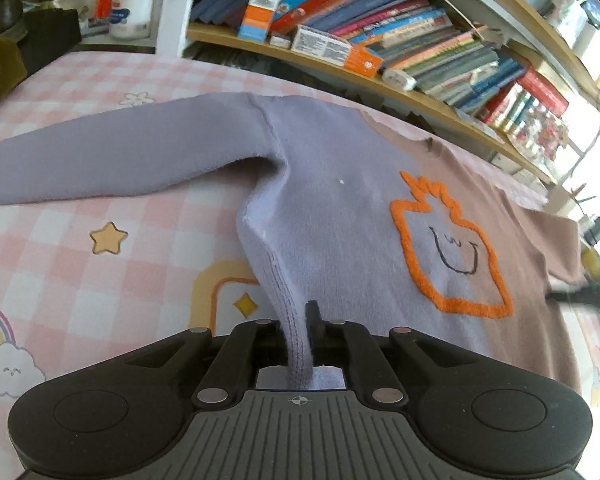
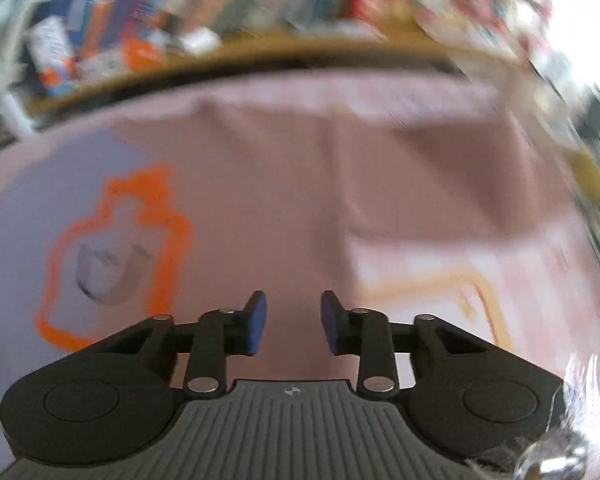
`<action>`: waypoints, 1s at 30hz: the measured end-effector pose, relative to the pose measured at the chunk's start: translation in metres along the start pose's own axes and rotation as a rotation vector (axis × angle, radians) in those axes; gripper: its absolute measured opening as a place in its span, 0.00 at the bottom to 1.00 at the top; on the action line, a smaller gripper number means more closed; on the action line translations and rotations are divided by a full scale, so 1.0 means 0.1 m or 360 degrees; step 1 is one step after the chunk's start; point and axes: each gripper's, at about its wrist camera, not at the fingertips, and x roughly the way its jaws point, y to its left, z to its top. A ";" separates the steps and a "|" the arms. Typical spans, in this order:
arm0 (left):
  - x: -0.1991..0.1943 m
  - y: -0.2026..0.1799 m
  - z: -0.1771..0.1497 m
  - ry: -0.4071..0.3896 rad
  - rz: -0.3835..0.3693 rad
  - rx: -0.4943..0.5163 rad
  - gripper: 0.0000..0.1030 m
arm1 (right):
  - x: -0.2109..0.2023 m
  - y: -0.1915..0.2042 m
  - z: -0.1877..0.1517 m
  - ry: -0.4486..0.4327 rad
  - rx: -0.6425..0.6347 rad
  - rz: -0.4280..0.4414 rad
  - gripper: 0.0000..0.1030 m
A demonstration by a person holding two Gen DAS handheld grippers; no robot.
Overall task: Fold clothes
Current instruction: 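Lay the sweater flat, open the right gripper while the left holds the hem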
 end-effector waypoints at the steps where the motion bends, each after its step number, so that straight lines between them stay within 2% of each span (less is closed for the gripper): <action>1: 0.01 0.01 0.02 -0.0007 0.0017 -0.0020 0.04 | -0.02 -0.04 -0.07 0.0000 0.0023 -0.0001 0.22; 3: 0.02 0.07 0.08 -0.0037 0.0054 -0.0066 0.04 | -0.03 -0.01 -0.15 -0.0011 0.0028 0.0002 0.22; 5: 0.00 0.16 0.12 -0.0070 0.0103 -0.0116 0.04 | -0.01 0.11 -0.13 -0.0026 0.0013 0.0021 0.17; 6: -0.01 0.20 0.14 -0.0078 0.0129 -0.0134 0.04 | 0.01 0.20 -0.12 -0.0037 -0.0029 0.0042 0.01; 8: 0.00 0.27 0.14 -0.0050 0.0166 -0.0139 0.04 | 0.08 0.37 -0.10 -0.0057 -0.0150 0.0095 0.01; 11: 0.01 0.19 0.13 -0.0046 0.0183 -0.0078 0.04 | 0.21 0.58 0.02 -0.0129 -0.0282 0.0006 0.00; 20: 0.12 -0.13 0.06 -0.0047 0.0130 0.0042 0.04 | 0.40 0.32 0.18 -0.0229 -0.0360 -0.0100 0.01; 27: 0.00 -0.15 -0.01 -0.0049 0.0186 0.0007 0.10 | 0.23 0.12 0.16 -0.0208 -0.0206 0.0008 0.02; 30: -0.15 -0.15 -0.11 -0.0059 0.0188 -0.0034 0.10 | 0.07 0.03 0.03 -0.0187 -0.0184 0.0050 0.10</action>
